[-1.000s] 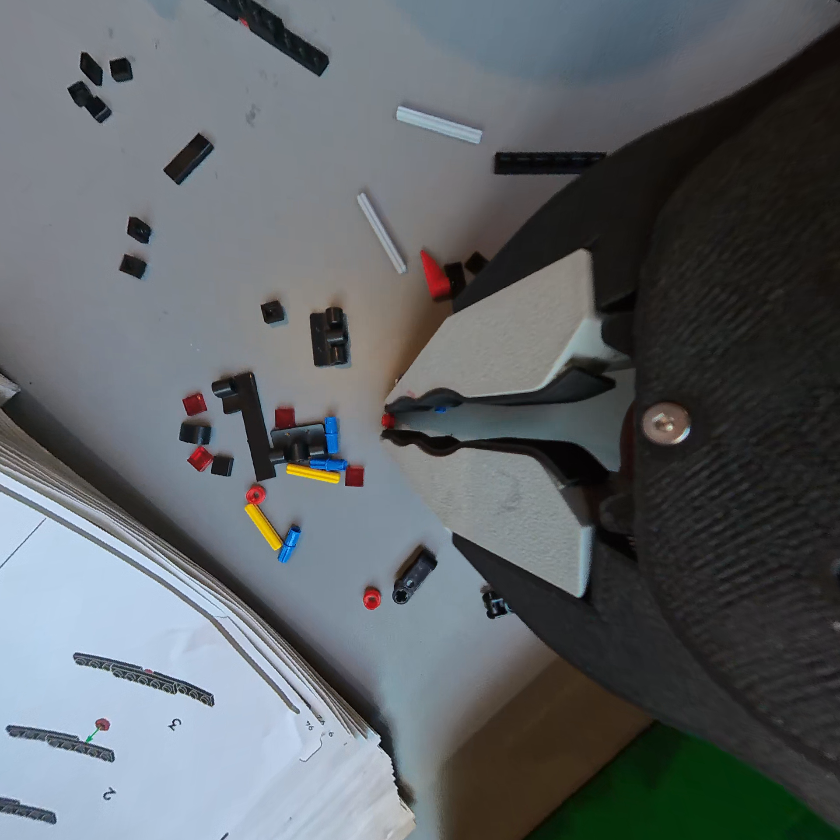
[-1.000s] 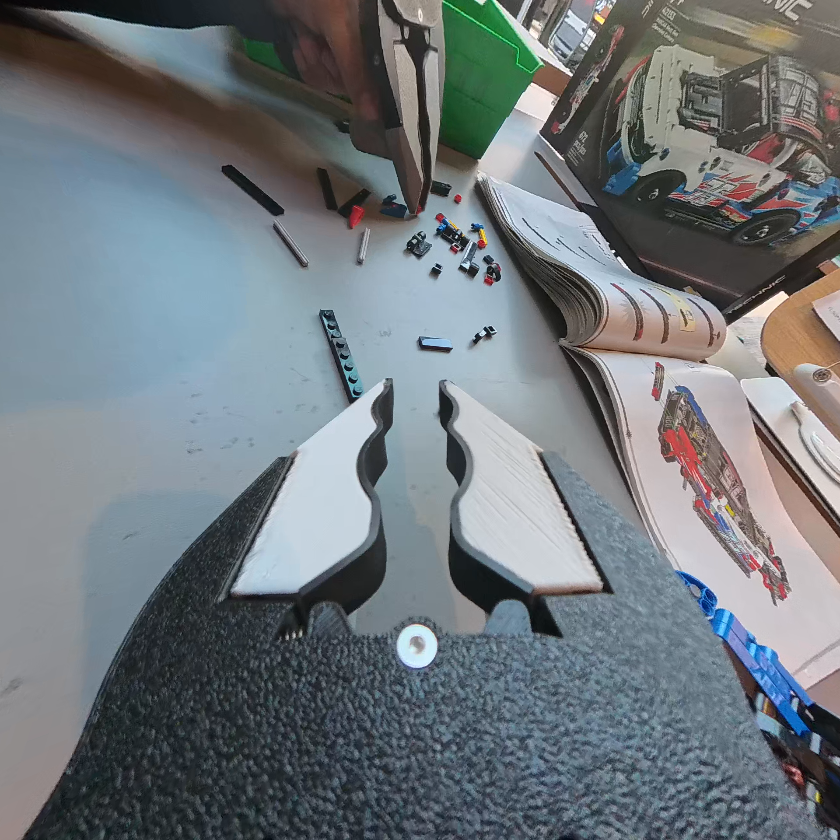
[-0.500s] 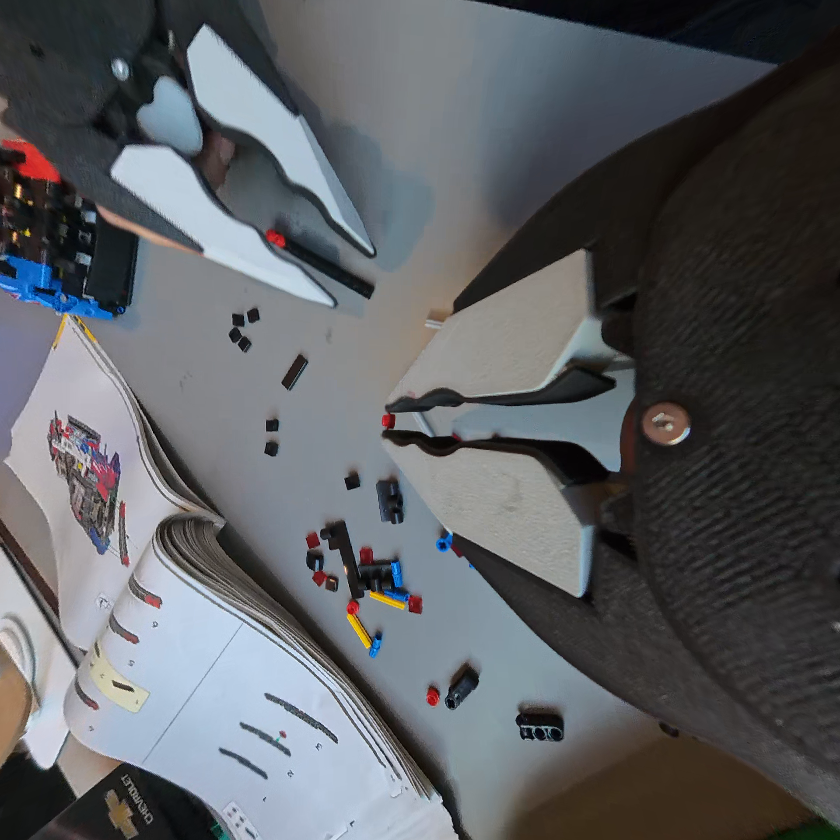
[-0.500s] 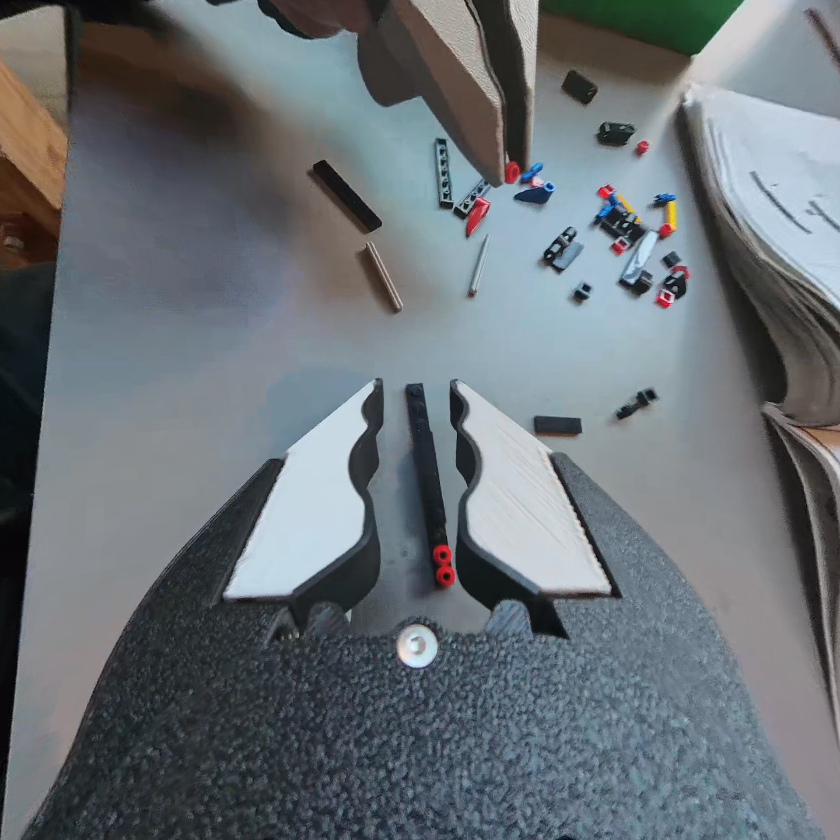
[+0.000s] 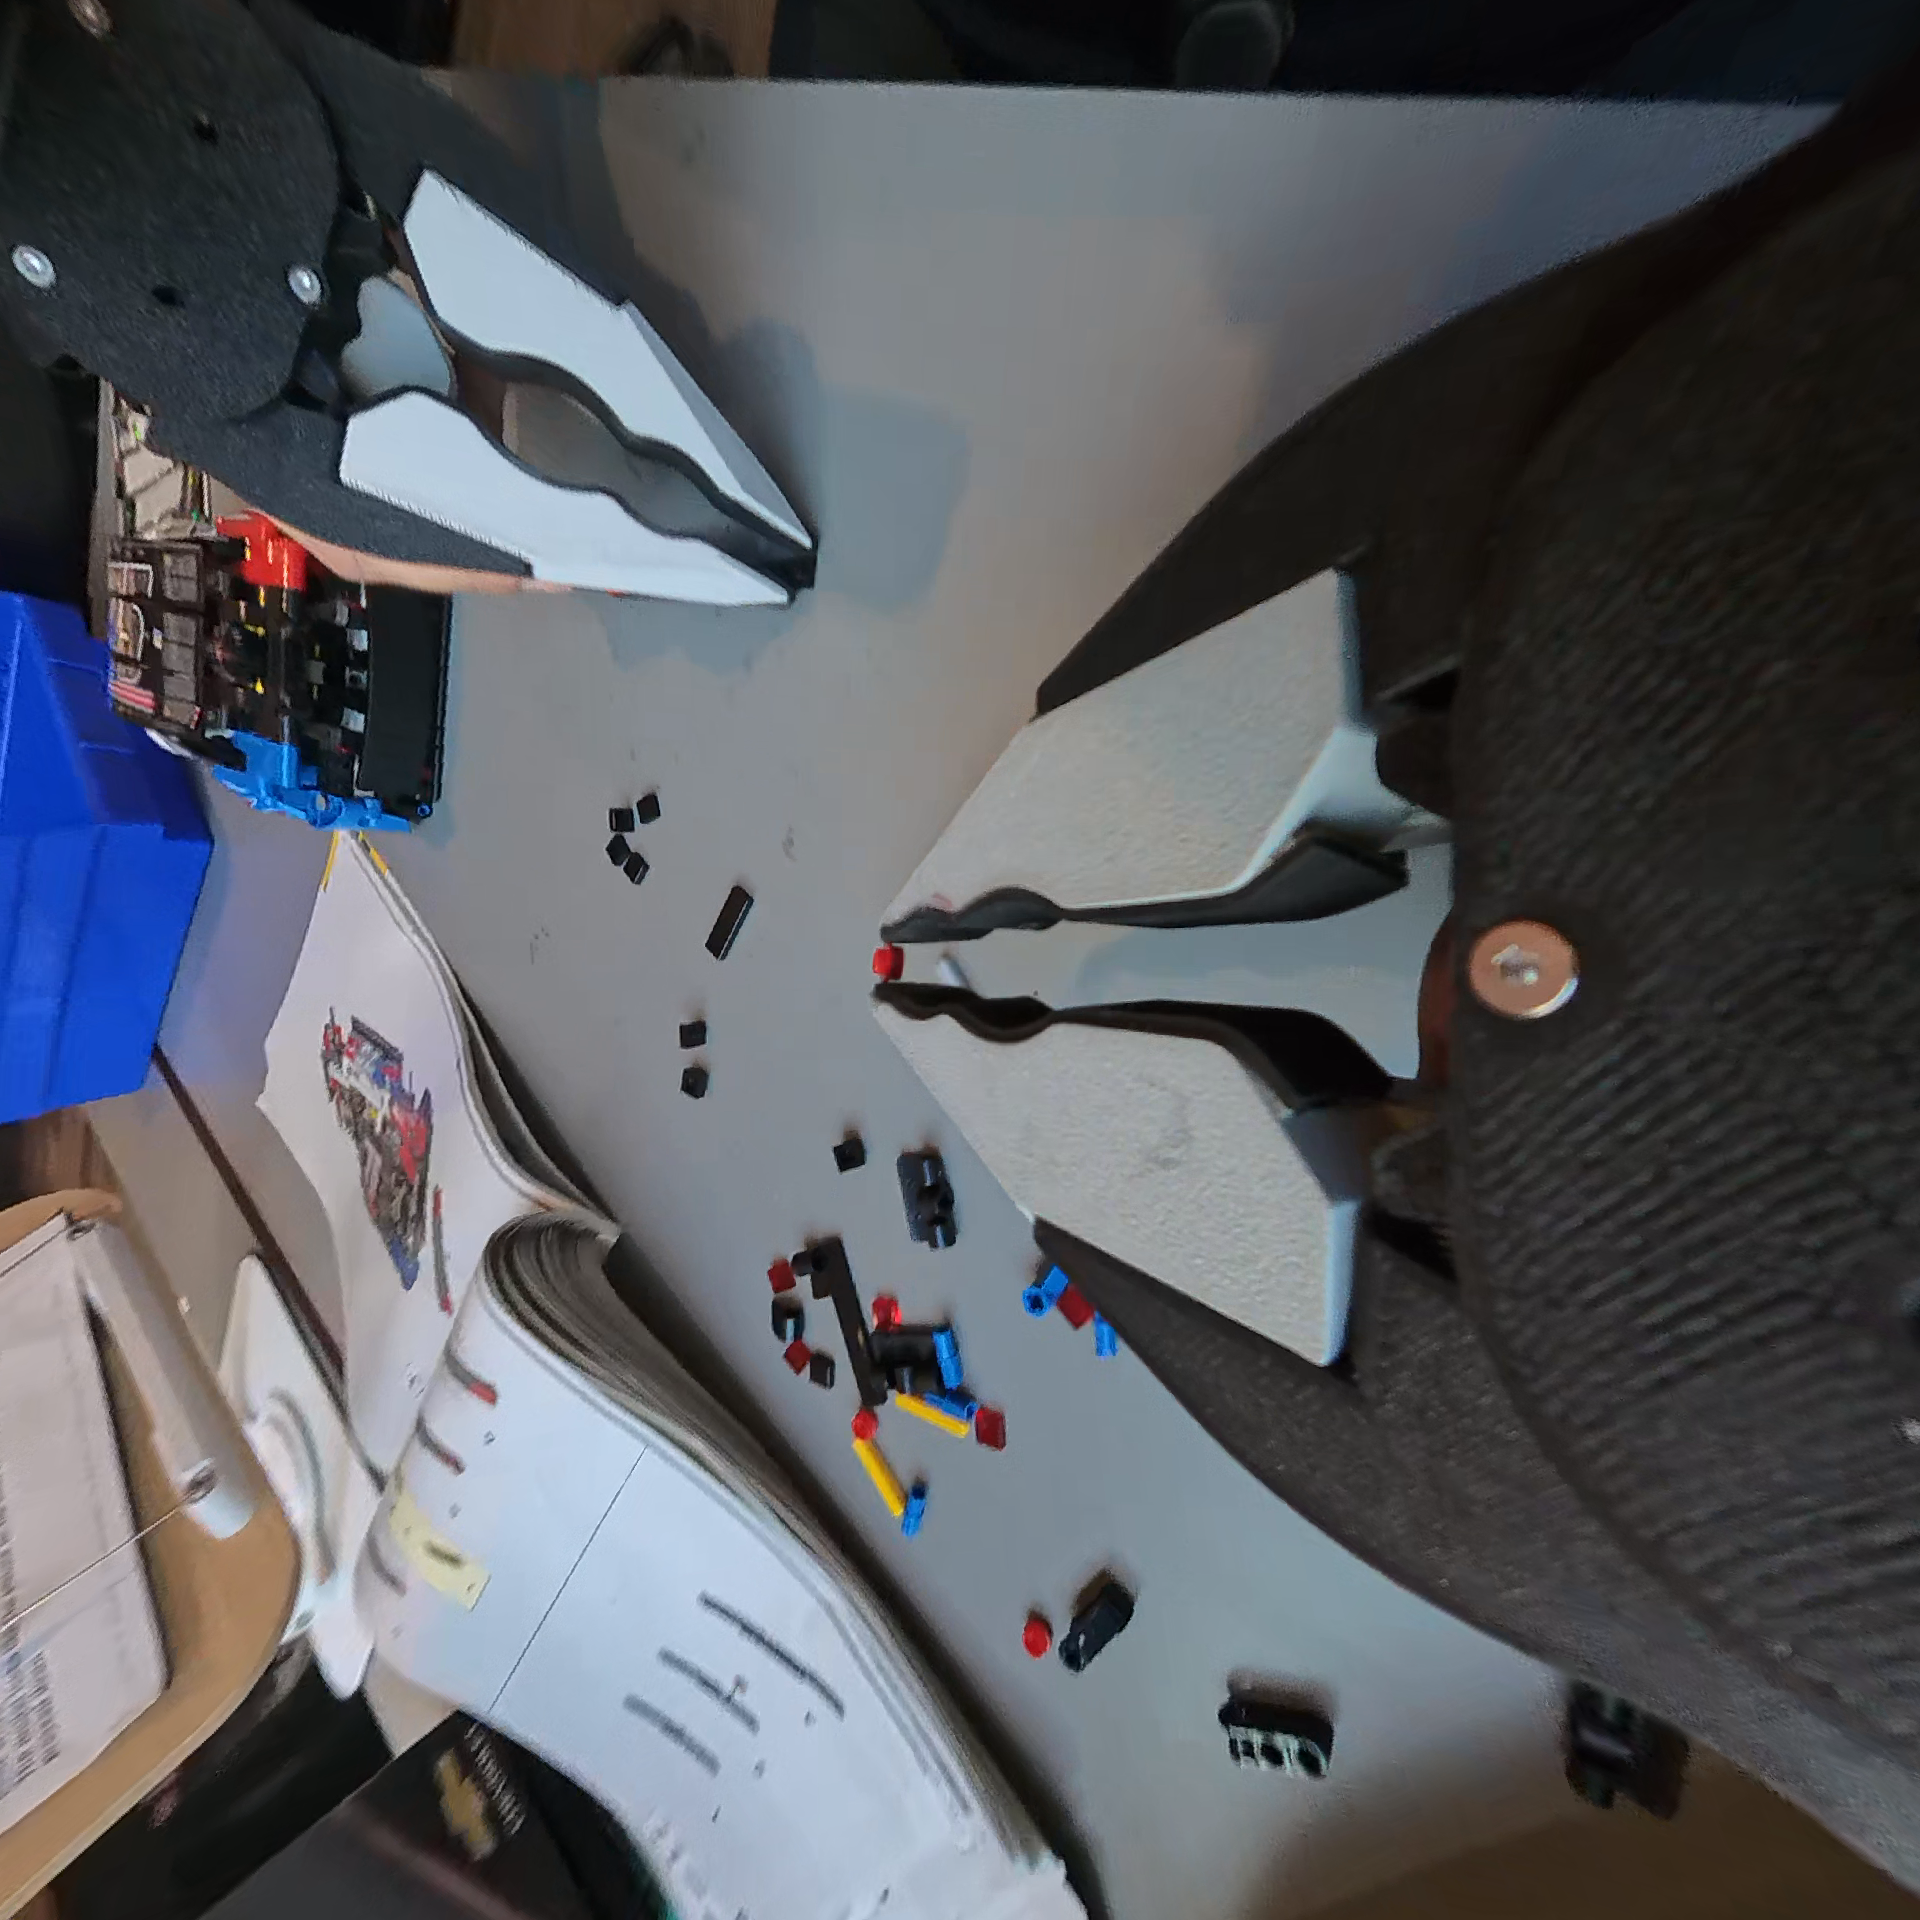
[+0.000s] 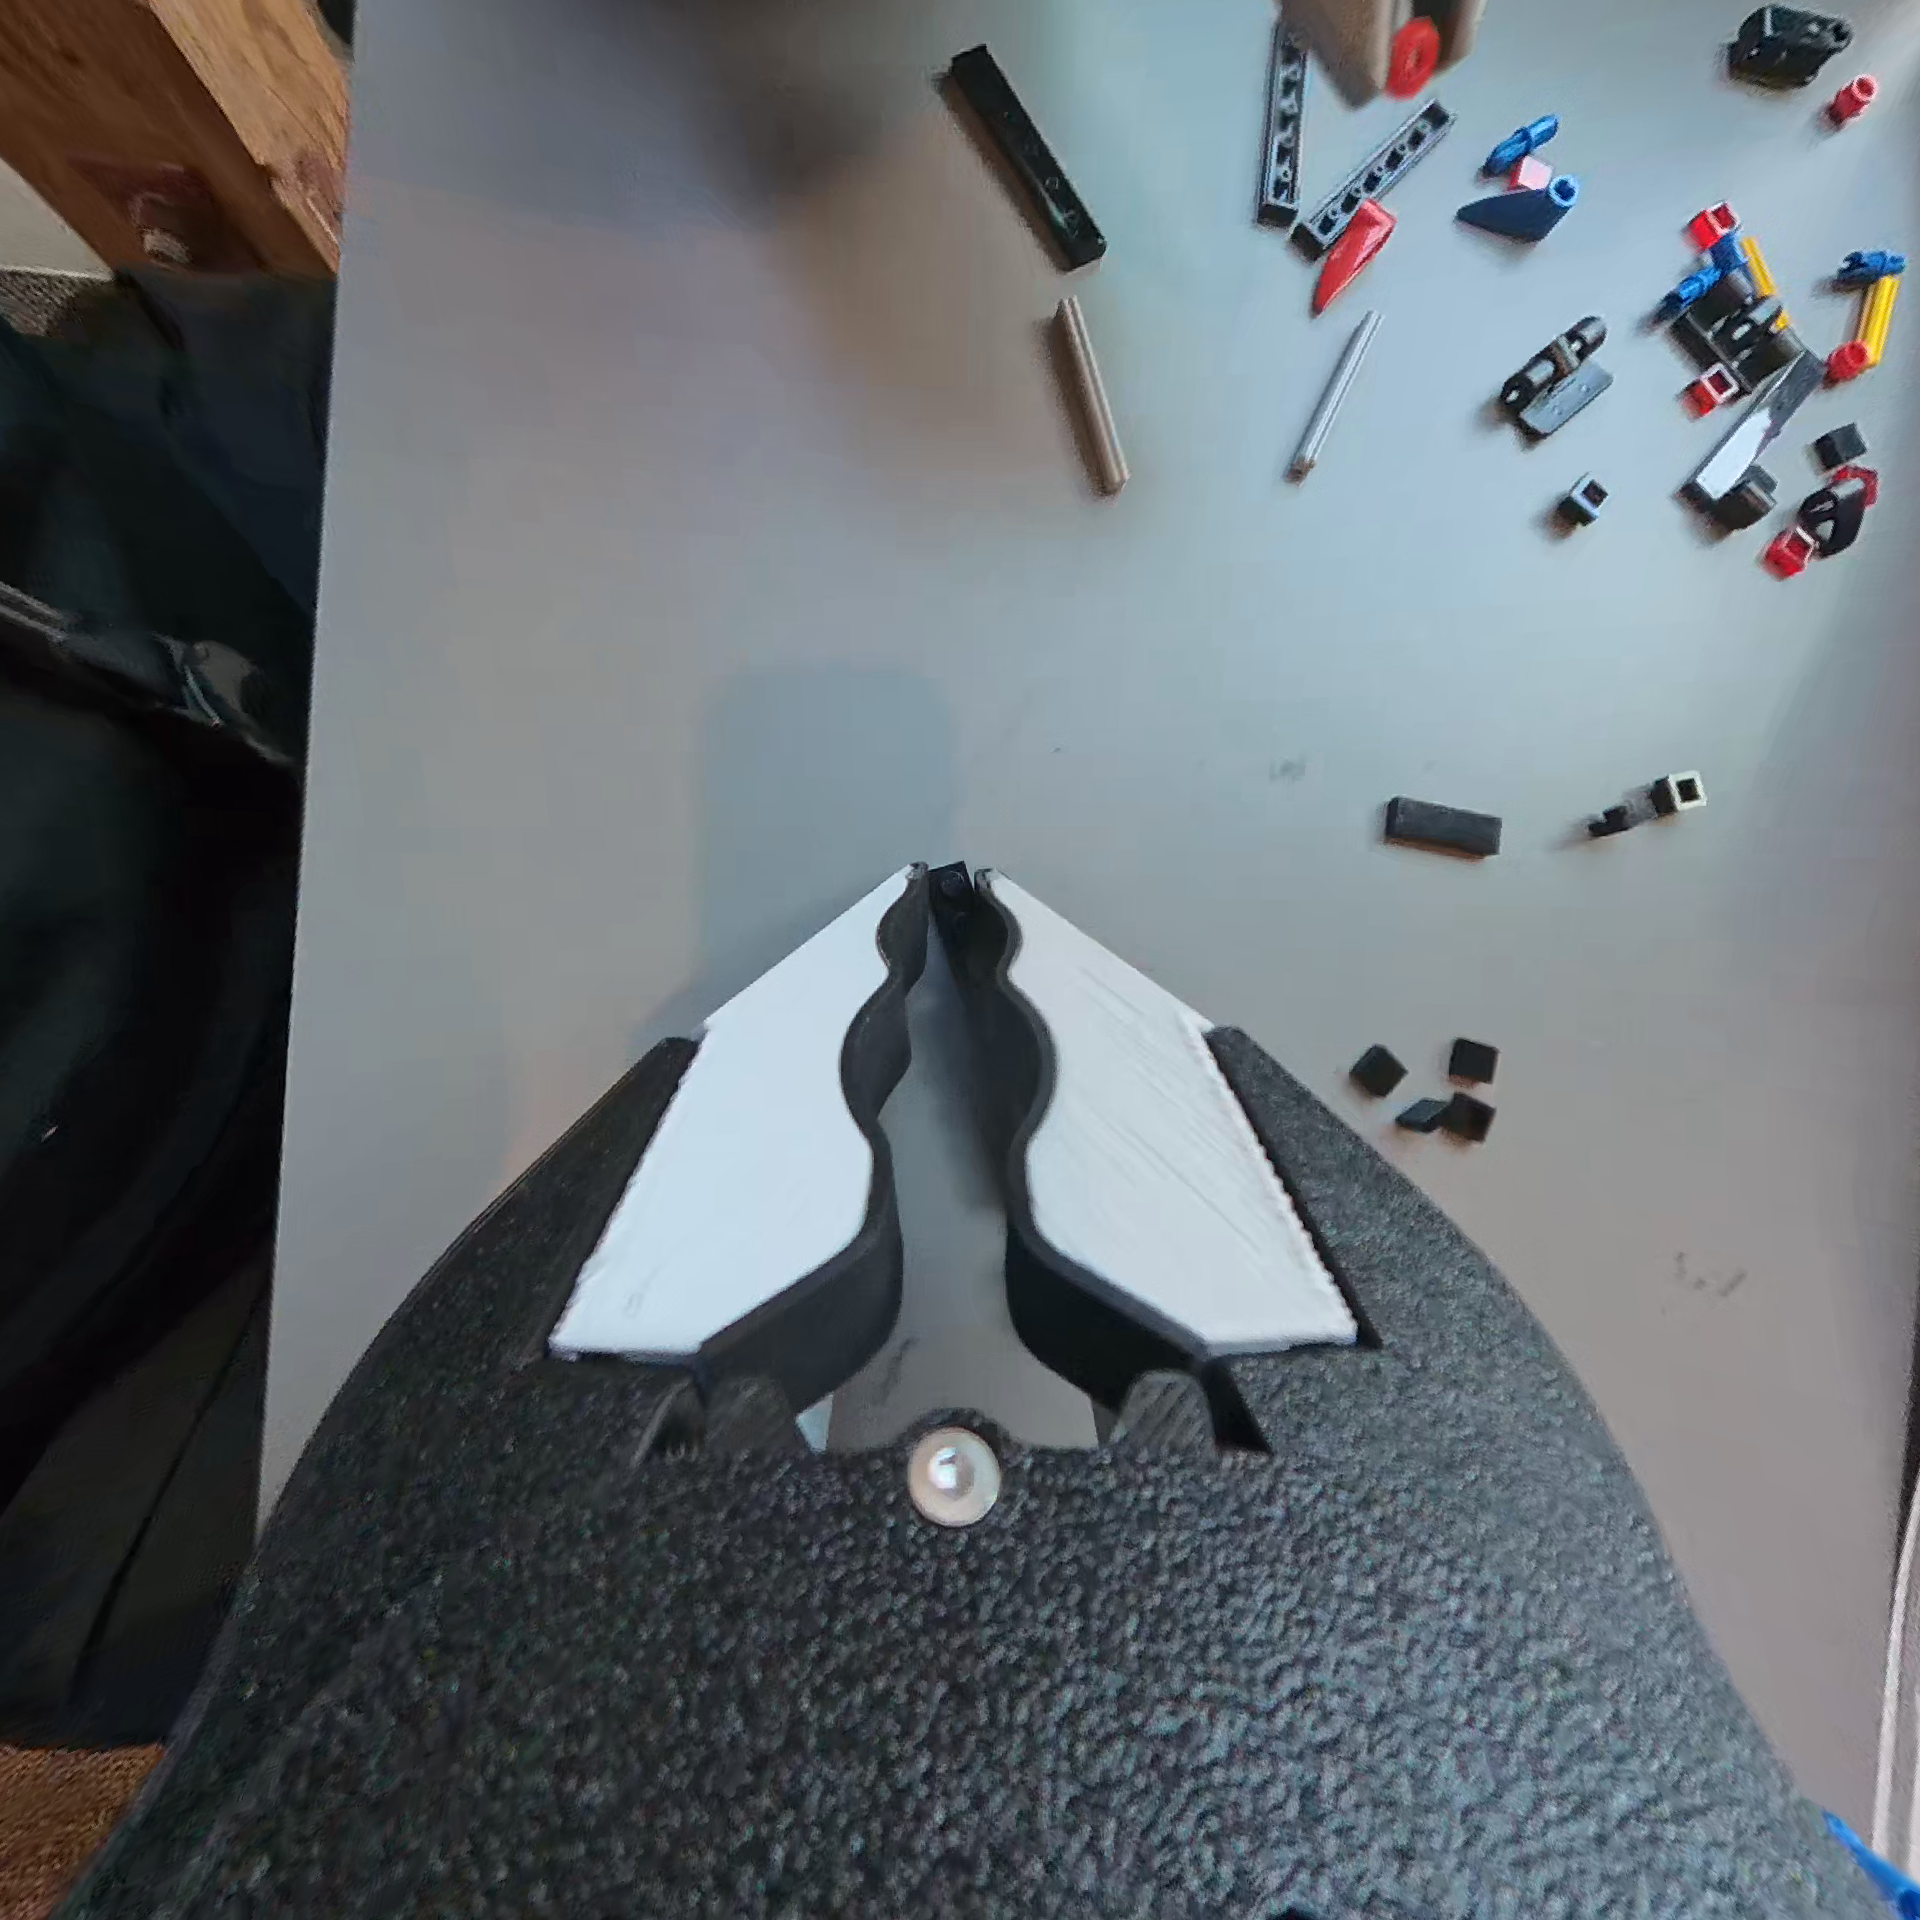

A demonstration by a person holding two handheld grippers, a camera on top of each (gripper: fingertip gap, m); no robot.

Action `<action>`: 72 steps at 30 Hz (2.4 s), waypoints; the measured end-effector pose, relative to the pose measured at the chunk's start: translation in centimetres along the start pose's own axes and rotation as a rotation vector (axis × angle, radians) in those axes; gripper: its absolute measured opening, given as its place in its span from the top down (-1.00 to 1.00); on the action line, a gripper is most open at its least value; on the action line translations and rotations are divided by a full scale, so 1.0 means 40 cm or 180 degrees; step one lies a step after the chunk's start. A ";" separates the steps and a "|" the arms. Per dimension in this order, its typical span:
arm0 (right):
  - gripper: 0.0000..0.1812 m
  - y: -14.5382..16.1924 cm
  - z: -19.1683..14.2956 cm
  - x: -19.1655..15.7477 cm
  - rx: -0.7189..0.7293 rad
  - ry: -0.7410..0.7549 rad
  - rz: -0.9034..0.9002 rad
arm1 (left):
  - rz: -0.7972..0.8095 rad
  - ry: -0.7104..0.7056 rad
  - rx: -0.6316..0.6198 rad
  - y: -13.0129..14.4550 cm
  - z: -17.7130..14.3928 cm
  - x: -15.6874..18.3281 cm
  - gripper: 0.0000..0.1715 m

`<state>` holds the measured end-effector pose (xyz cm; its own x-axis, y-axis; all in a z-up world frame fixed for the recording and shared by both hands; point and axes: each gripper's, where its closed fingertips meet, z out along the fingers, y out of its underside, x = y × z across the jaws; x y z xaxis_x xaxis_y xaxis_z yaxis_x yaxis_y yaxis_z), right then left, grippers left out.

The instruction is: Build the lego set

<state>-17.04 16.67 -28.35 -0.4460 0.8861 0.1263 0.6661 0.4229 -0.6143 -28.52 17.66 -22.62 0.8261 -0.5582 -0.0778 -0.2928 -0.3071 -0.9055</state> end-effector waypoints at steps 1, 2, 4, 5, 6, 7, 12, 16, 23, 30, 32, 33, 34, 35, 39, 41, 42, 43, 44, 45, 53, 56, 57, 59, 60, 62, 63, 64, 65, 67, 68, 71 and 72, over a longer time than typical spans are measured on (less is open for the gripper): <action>0.92 0.004 -0.004 -0.004 0.0001 0.0000 -0.0006 | 0.0097 -0.0076 0.0008 -0.003 -0.001 -0.003 0.95; 0.92 0.007 -0.007 -0.008 0.0009 -0.0008 0.0009 | 0.0161 -0.0114 0.0000 -0.002 -0.001 -0.003 0.95; 0.89 0.010 -0.011 -0.015 0.0055 -0.0067 0.0061 | 0.0192 -0.0114 -0.0040 0.004 0.003 0.001 0.95; 0.86 0.007 -0.014 -0.015 0.0113 -0.0072 0.0092 | 0.0198 -0.0102 -0.0053 0.006 0.005 0.003 0.95; 0.81 0.000 -0.019 -0.010 0.0212 -0.0056 0.0146 | 0.0212 -0.0113 -0.0052 0.006 0.006 0.002 0.95; 0.79 -0.010 -0.026 -0.006 0.0339 -0.0059 0.0221 | 0.0229 -0.0119 -0.0028 0.003 0.006 0.002 0.95; 0.84 -0.042 -0.089 0.045 0.0860 0.0183 0.0591 | 0.0453 0.0126 0.0459 -0.077 0.007 0.074 0.95; 0.91 -0.067 -0.124 0.045 0.1232 0.0168 0.0993 | 0.1130 0.0019 0.0361 -0.101 0.060 0.154 0.95; 0.97 -0.052 -0.142 0.020 0.1445 0.0107 0.1411 | 0.1280 0.0211 0.0275 -0.113 0.151 0.253 0.96; 1.00 0.039 -0.196 0.047 0.1412 0.0275 0.1716 | 0.0966 0.0598 -0.0187 -0.067 0.162 0.254 0.95; 0.98 0.047 -0.206 0.035 0.1446 0.0236 0.1742 | 0.0354 0.0925 -0.0099 -0.081 0.160 0.285 0.96; 0.98 0.046 -0.205 0.021 0.1451 0.0210 0.1688 | 0.0138 0.1078 0.0000 -0.099 0.159 0.309 0.95; 0.98 0.044 -0.203 0.003 0.1452 0.0214 0.1580 | -0.0043 0.1213 0.0069 -0.114 0.160 0.334 0.95; 0.98 0.044 -0.197 -0.015 0.1433 0.0233 0.1438 | -0.0095 0.1327 0.0060 -0.116 0.165 0.358 0.95; 0.99 0.059 -0.169 -0.049 0.1165 0.0347 0.1109 | 0.0393 0.1193 -0.0369 -0.059 0.209 0.378 0.95; 0.99 0.076 -0.156 -0.051 0.0996 0.0348 0.1150 | 0.0572 0.1166 -0.0613 -0.034 0.217 0.394 0.96; 0.99 0.086 -0.151 -0.051 0.0911 0.0364 0.1159 | 0.0633 0.1114 -0.0800 -0.013 0.221 0.395 0.95; 0.99 0.096 -0.146 -0.053 0.0826 0.0369 0.1154 | 0.0698 0.0998 -0.0916 0.002 0.229 0.388 0.95; 0.99 0.105 -0.140 -0.055 0.0741 0.0372 0.1151 | 0.0783 0.0900 -0.0997 0.016 0.235 0.380 0.95; 0.99 0.111 -0.134 -0.055 0.0671 0.0390 0.1145 | 0.0801 0.0874 -0.0950 0.012 0.237 0.380 0.95; 1.00 0.114 -0.113 -0.061 0.0503 0.0486 0.0975 | 0.0700 0.0886 -0.0968 0.013 0.241 0.379 0.95; 1.00 0.110 -0.119 -0.059 0.0573 0.0524 0.0969 | 0.0761 0.0846 -0.0953 0.015 0.236 0.377 0.95; 1.00 0.109 -0.119 -0.058 0.0583 0.0524 0.0977 | 0.0777 0.0831 -0.0948 0.015 0.236 0.377 0.95; 1.00 0.110 -0.117 -0.060 0.0572 0.0487 0.0990 | 0.0805 0.0811 -0.0942 0.015 0.235 0.377 0.95; 1.00 0.112 -0.114 -0.062 0.0545 0.0458 0.0994 | 0.0811 0.0808 -0.0940 0.015 0.235 0.377 0.95; 1.00 0.116 -0.106 -0.067 0.0481 0.0405 0.0980 | 0.0807 0.0803 -0.0941 0.015 0.235 0.376 0.94; 1.00 0.117 -0.104 -0.068 0.0462 0.0391 0.0974 | 0.0804 0.0800 -0.0942 0.015 0.235 0.376 0.94; 1.00 0.117 -0.104 -0.068 0.0461 0.0383 0.0976 | 0.0799 0.0776 -0.0938 0.015 0.236 0.373 0.92; 1.00 0.116 -0.106 -0.068 0.0482 0.0375 0.0988 | 0.0787 0.0743 -0.0935 0.014 0.236 0.369 0.89; 1.00 0.110 -0.113 -0.065 0.0567 0.0355 0.1040 | 0.0757 0.0716 -0.0936 0.013 0.237 0.364 0.85; 1.00 0.108 -0.117 -0.063 0.0605 0.0347 0.1072 | 0.0740 0.0709 -0.0938 0.013 0.237 0.363 0.83; 1.00 0.106 -0.121 -0.060 0.0649 0.0330 0.1117 | 0.0704 0.0687 -0.0941 0.013 0.234 0.359 0.79; 1.00 0.107 -0.120 -0.060 0.0643 0.0340 0.1112 | 0.0685 0.0678 -0.0944 0.014 0.233 0.358 0.77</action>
<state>-10.24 17.27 -27.53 -0.1423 0.9889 -0.0433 0.6311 0.0569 -0.7736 -12.39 16.68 -28.13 0.6220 -0.7712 -0.1358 -0.5994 -0.3572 -0.7164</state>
